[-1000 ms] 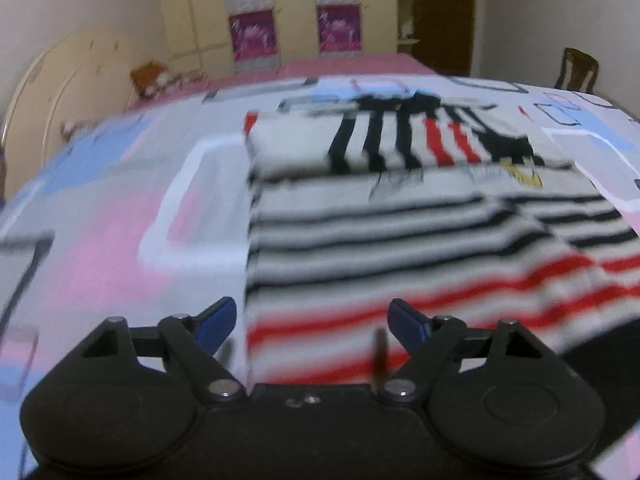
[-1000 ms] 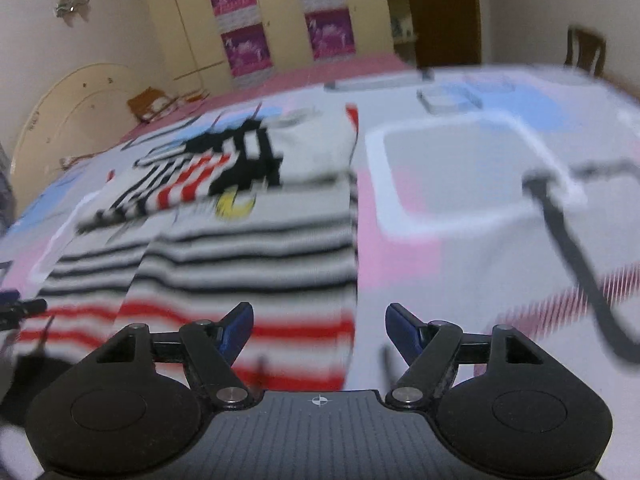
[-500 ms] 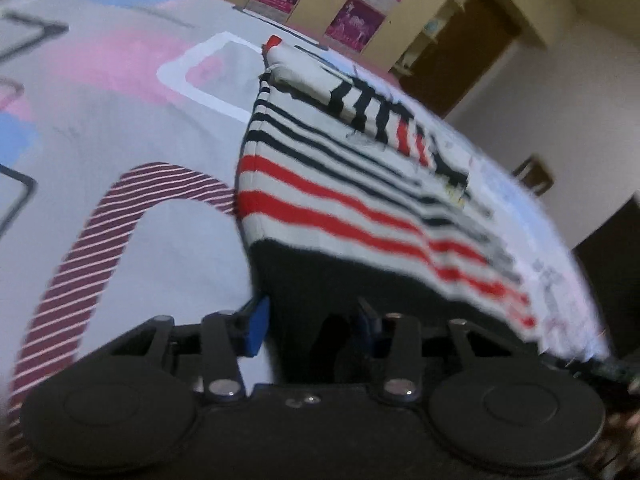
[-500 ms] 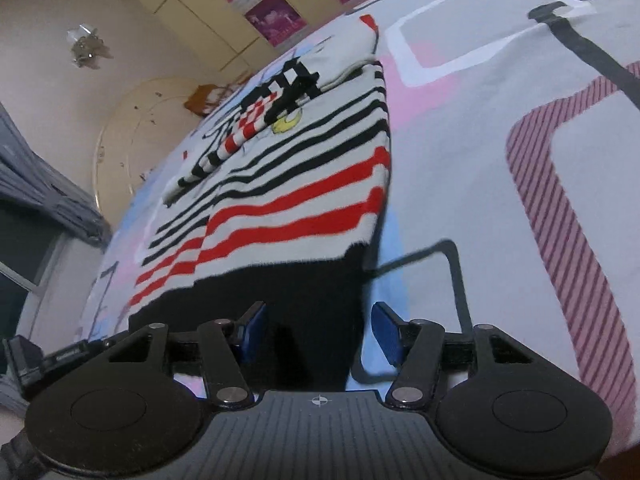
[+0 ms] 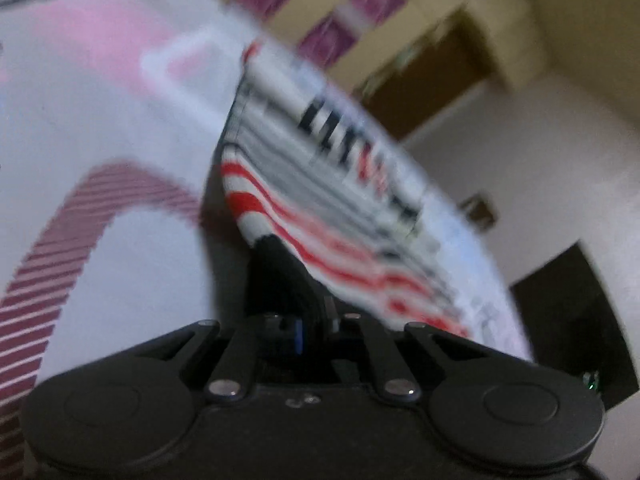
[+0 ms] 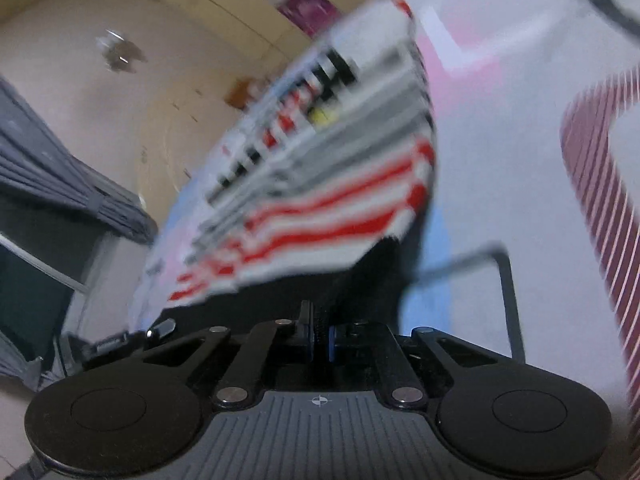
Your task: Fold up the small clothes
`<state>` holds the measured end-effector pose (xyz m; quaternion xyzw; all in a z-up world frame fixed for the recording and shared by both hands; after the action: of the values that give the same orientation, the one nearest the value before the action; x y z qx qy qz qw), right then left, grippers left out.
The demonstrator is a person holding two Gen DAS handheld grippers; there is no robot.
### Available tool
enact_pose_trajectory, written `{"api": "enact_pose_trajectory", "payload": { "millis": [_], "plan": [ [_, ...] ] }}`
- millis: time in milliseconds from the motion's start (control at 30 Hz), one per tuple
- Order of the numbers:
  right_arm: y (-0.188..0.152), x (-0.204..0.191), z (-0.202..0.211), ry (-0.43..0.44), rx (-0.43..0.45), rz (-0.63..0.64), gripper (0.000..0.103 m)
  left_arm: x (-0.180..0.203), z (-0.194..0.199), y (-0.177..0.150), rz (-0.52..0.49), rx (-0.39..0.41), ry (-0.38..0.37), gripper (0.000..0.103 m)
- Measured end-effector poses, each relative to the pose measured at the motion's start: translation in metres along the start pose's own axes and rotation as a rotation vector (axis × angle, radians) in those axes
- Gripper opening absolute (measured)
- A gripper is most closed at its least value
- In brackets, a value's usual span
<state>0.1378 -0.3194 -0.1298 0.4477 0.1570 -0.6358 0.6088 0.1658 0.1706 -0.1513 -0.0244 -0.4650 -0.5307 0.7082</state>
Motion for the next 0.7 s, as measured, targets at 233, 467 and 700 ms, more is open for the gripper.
{"api": "enact_pose_trajectory", "payload": {
  "millis": [233,467,700],
  "plan": [
    [0.004,0.008,-0.015,-0.113,-0.044,0.045,0.005,-0.012,-0.014,-0.007,0.011,-0.043,0.095,0.007],
    [0.049,-0.023,0.010,-0.050,0.105,0.080,0.005,0.023,0.002,0.033,-0.040,0.067,0.039,0.007],
    [0.131,-0.058,0.011,-0.091,0.238,0.131,0.005,0.064,-0.019,0.124,-0.109,0.153,-0.030,0.007]
  ]
}}
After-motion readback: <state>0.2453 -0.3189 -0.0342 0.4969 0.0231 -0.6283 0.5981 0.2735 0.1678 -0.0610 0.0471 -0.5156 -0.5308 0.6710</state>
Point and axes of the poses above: each gripper's, at about its wrist camera, not at the fingertips, and z roughly against the way its jaws point, x to its right, y to its top, the point moved 5 cm from there along -z, roughly the way its jaws point, and after that the axes turned 7 degrees about -x, right-handed, at the moved point
